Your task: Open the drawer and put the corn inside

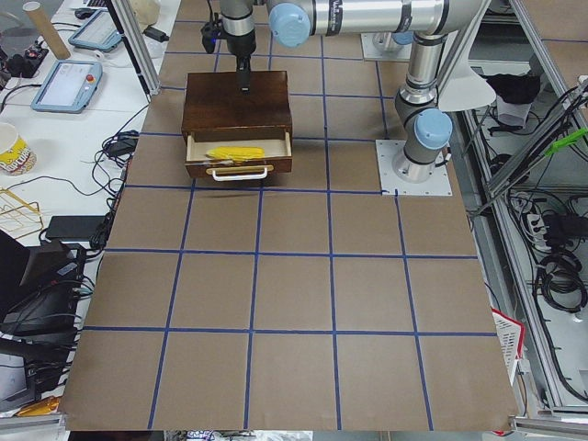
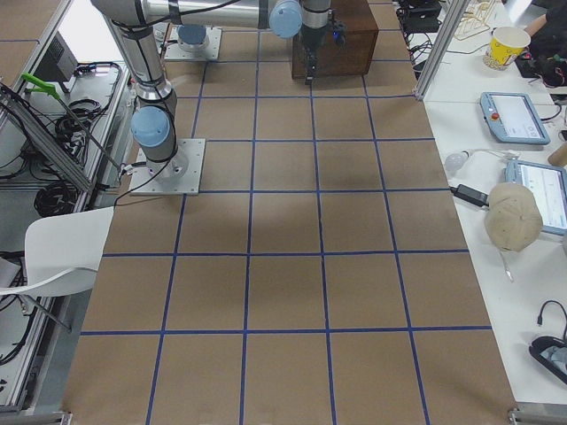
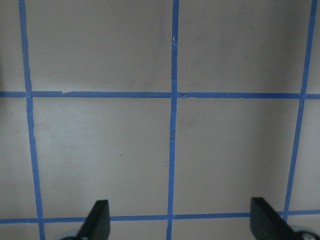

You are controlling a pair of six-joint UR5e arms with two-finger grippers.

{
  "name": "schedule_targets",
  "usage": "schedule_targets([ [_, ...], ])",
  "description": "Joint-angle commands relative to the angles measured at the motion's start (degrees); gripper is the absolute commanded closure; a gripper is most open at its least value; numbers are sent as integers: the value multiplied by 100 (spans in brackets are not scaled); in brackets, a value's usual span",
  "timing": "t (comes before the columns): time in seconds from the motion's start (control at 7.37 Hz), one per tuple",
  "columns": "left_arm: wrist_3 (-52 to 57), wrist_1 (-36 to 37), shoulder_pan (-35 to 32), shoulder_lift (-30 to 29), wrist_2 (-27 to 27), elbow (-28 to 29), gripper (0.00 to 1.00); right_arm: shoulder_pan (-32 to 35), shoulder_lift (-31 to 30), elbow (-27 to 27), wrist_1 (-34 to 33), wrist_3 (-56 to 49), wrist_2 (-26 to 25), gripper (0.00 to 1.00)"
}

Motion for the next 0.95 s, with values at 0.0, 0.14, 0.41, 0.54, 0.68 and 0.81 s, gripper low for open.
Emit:
schedule_targets([
  [0.0, -552, -60, -661, 448, 13, -292, 0, 0, -4, 3, 3, 0, 4, 0],
  [0.14, -581, -60, -838, 720, 22, -502, 0, 0, -4, 3, 3, 0, 4, 0],
  [0.41, -502, 28, -849, 1013, 354, -645, 0, 0, -4, 3, -6, 0, -5, 0],
  [0.54, -502, 28, -770, 1004, 347, -645, 0, 0, 5, 3, 2, 0, -13, 0],
  [0.68, -493, 71, -752, 1004, 347, -628, 0, 0, 5, 3, 3, 0, -13, 0],
  [0.81, -545, 620, -717, 865, 356, -558, 0, 0, -4, -6, 3, 0, -13, 0],
])
